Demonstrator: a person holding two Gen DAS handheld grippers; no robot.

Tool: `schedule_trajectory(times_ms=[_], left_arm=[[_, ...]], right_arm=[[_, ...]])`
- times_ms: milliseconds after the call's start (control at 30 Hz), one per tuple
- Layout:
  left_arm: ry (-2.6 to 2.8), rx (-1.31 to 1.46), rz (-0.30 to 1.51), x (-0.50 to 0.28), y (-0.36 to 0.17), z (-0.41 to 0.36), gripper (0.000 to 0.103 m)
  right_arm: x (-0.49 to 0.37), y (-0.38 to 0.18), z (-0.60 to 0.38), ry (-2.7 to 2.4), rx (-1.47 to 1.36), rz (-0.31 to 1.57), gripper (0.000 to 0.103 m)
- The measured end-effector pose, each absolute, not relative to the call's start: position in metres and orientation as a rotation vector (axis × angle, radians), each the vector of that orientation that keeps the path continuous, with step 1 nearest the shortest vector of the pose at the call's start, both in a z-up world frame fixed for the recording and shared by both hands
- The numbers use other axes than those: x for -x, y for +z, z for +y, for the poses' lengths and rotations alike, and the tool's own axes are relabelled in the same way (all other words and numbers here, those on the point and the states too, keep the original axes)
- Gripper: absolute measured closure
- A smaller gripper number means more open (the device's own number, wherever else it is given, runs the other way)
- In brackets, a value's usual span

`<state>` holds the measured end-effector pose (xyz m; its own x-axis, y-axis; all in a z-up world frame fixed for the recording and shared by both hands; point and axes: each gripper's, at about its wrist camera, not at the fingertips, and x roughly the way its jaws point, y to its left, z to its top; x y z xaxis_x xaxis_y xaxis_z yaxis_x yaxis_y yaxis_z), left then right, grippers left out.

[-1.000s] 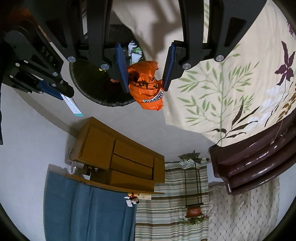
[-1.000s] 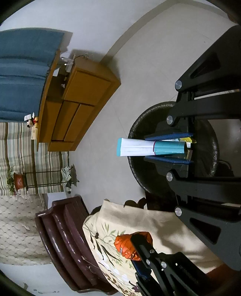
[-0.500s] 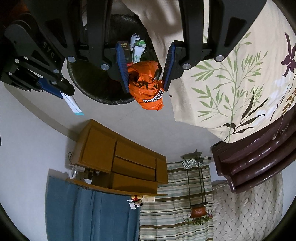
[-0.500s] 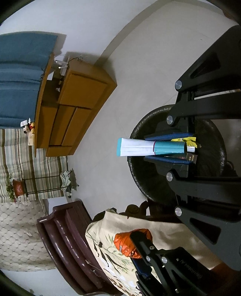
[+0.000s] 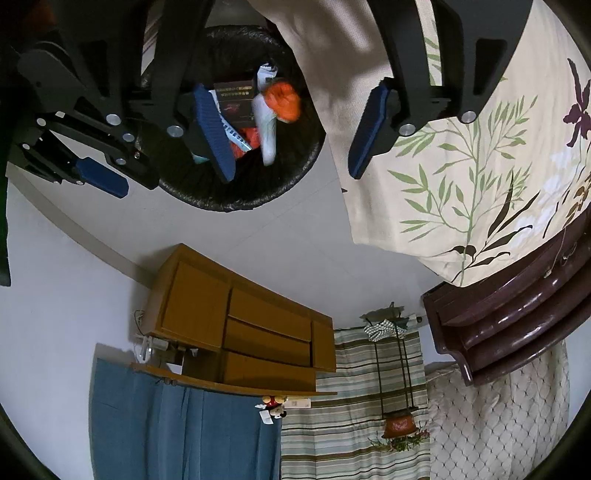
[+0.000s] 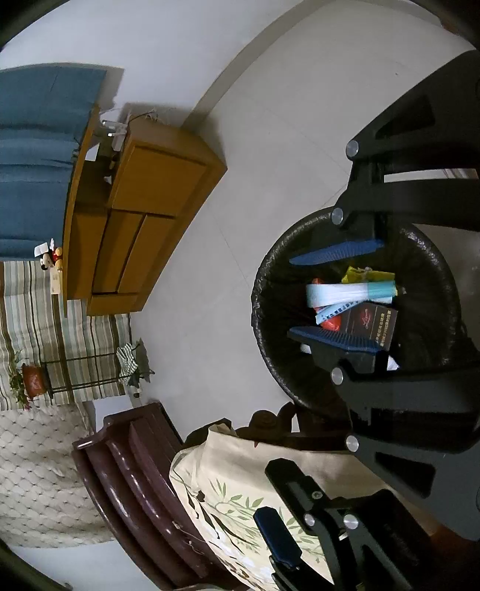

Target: Collect trash

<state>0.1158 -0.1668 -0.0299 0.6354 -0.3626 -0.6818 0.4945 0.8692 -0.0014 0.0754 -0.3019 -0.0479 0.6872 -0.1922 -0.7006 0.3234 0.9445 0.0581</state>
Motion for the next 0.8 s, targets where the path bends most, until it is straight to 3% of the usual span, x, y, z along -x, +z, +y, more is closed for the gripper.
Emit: schedule_trajectory(times_ms=[267,800], left_arm=[[-0.487,-0.178,0.723,-0.115,-0.030,-0.163,0.038],[-0.452,-0.143,0.687,-0.088,-0.009,-0.127,0.031]], right_arm=[[-0.070,-0.044,-0.301,-0.321,-0.179,0.741,0.046],[-0.040,-0.019,-0.283,-0.356,-0.157,0.695,0.035]])
